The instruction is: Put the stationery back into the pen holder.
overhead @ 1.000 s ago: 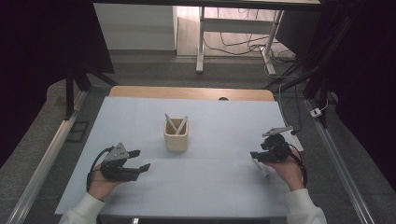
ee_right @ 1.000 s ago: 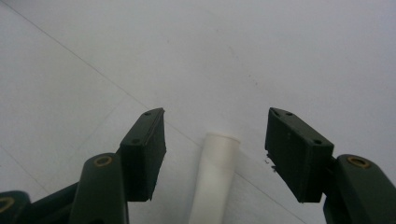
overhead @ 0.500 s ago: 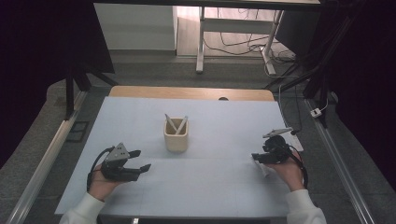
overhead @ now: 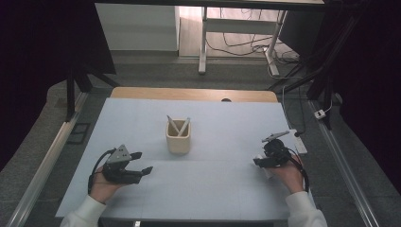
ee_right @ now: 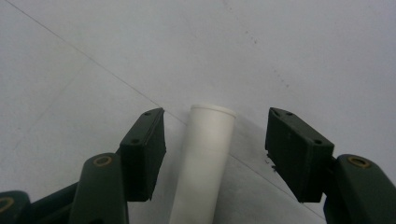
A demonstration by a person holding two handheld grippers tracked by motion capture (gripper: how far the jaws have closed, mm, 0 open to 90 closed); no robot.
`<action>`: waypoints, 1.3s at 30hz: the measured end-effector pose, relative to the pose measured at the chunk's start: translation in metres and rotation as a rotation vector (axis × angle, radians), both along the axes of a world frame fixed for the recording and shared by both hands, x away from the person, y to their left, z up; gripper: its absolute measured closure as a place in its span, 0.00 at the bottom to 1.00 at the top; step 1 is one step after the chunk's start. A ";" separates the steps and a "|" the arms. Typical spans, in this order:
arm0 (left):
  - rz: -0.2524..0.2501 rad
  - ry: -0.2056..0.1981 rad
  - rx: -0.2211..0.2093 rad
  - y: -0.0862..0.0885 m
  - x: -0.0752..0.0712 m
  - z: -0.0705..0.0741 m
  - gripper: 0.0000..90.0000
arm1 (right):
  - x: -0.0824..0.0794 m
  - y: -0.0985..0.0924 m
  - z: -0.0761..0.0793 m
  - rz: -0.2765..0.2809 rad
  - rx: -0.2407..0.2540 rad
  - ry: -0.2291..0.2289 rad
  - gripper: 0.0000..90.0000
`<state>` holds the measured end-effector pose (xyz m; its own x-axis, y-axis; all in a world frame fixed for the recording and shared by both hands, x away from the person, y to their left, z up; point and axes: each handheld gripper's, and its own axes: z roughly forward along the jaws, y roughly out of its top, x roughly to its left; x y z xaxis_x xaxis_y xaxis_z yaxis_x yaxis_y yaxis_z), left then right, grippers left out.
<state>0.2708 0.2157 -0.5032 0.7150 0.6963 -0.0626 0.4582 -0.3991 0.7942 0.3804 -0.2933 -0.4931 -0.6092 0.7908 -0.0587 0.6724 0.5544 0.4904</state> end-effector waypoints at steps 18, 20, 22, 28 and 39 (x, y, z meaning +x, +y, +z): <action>-0.007 0.002 0.007 -0.001 0.000 -0.001 0.30 | 0.000 0.004 -0.004 -0.013 -0.010 0.034 0.74; -0.006 0.002 0.007 0.000 0.000 -0.001 0.30 | 0.000 0.003 -0.004 -0.019 -0.004 0.032 0.74; -0.007 0.002 0.007 0.000 0.000 -0.001 0.30 | 0.000 0.002 -0.003 -0.024 0.006 0.026 0.74; -0.007 0.002 0.008 0.000 0.000 -0.001 0.30 | -0.003 -0.003 0.005 -0.033 0.053 -0.013 0.74; -0.006 0.000 0.009 0.000 0.000 -0.001 0.30 | -0.007 -0.013 0.020 -0.040 0.136 -0.086 0.74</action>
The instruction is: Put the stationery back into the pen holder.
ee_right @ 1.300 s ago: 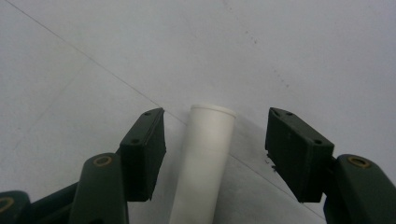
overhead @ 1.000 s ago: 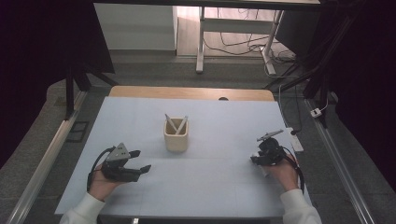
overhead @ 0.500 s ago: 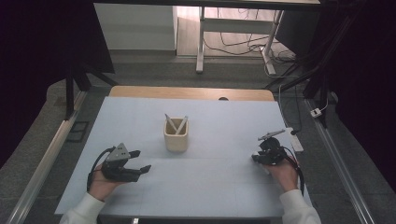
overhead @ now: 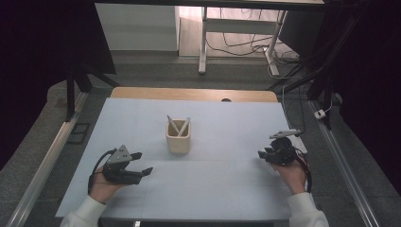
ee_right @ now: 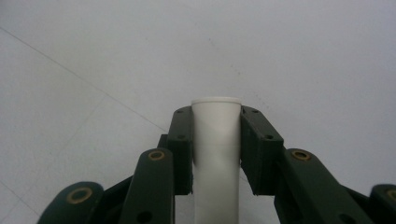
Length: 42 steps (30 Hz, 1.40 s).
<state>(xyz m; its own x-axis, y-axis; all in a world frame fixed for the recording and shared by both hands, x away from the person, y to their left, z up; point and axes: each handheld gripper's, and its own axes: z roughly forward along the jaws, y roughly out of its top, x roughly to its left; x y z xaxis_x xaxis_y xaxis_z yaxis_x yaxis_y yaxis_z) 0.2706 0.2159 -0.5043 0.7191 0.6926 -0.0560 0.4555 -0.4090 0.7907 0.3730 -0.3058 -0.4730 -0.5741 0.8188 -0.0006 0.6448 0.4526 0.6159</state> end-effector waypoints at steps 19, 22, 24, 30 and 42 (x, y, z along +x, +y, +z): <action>-0.002 0.004 0.002 -0.001 0.000 -0.001 0.30 | -0.009 -0.009 0.021 -0.019 0.120 -0.130 0.74; -0.003 0.006 0.002 -0.001 0.000 -0.001 0.30 | -0.010 -0.010 0.022 -0.016 0.143 -0.143 0.74; -0.004 0.005 0.003 -0.001 0.000 -0.001 0.30 | -0.011 -0.009 0.024 -0.011 0.151 -0.155 0.74; -0.005 0.006 0.002 -0.001 0.000 -0.001 0.30 | -0.017 -0.005 0.033 0.012 0.190 -0.226 0.74; -0.006 0.006 0.003 -0.001 0.000 -0.001 0.29 | -0.021 0.000 0.043 0.037 0.248 -0.283 0.74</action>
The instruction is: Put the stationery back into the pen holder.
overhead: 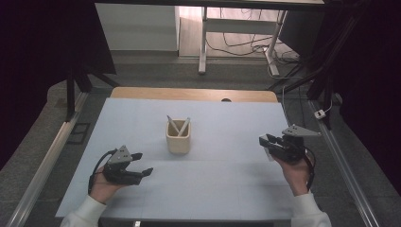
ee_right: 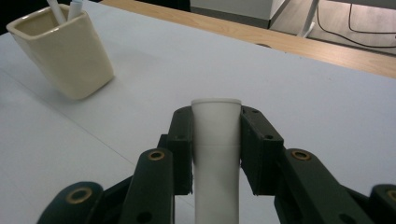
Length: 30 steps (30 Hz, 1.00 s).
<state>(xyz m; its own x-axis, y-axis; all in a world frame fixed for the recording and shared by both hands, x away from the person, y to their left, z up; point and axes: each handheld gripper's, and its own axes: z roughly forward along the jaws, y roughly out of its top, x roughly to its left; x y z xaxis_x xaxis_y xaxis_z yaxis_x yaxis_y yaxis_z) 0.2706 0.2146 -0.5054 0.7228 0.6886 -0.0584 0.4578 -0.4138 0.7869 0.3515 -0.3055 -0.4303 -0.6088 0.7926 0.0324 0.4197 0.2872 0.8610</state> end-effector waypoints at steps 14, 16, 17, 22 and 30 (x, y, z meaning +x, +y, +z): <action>-0.003 0.002 0.003 -0.001 0.000 0.000 0.29 | -0.001 0.011 0.010 0.033 0.038 -0.050 0.74; -0.003 0.002 0.003 -0.001 0.000 0.000 0.29 | -0.001 0.012 0.011 0.039 0.041 -0.052 0.74; -0.003 0.002 0.003 -0.001 0.000 0.000 0.29 | -0.001 0.014 0.011 0.040 0.045 -0.054 0.74; -0.005 0.003 0.001 0.000 0.000 -0.001 0.29 | 0.000 0.020 0.013 0.055 0.054 -0.057 0.74; -0.005 0.003 0.000 0.000 0.000 -0.001 0.29 | 0.002 0.030 0.013 0.075 0.060 -0.060 0.74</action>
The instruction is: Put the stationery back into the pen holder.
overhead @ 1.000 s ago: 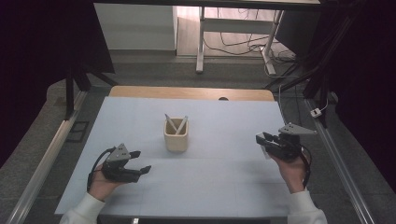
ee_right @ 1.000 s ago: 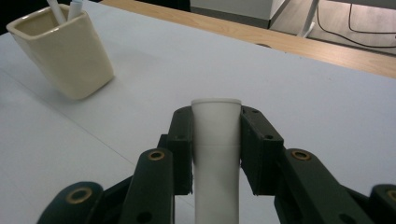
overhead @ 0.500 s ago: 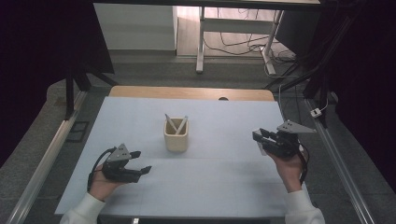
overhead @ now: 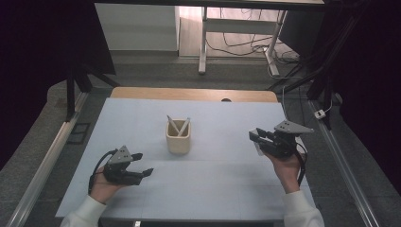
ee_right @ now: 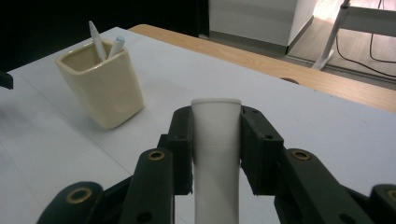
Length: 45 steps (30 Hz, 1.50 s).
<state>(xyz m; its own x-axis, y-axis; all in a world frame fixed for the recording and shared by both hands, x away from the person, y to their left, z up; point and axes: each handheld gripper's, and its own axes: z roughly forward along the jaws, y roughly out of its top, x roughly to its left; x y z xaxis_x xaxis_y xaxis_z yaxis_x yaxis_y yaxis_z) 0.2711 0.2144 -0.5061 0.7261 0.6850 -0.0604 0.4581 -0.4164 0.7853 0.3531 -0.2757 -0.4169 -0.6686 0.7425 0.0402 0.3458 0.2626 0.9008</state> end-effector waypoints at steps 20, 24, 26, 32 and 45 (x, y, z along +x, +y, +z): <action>-0.001 0.001 0.001 0.000 0.000 0.000 0.29 | 0.003 0.018 0.002 0.039 0.023 -0.006 0.74; -0.002 0.001 0.000 0.000 0.000 0.000 0.29 | 0.004 0.022 0.003 0.046 0.033 -0.014 0.74; -0.002 0.001 0.001 0.000 0.000 0.000 0.29 | 0.004 0.025 0.004 0.050 0.043 -0.018 0.74; 0.002 0.003 0.003 -0.001 0.000 0.000 0.28 | 0.003 0.031 0.007 0.069 0.050 -0.026 0.74; 0.017 0.011 0.006 0.000 0.000 0.000 0.22 | 0.004 0.050 0.010 0.104 0.068 -0.049 0.74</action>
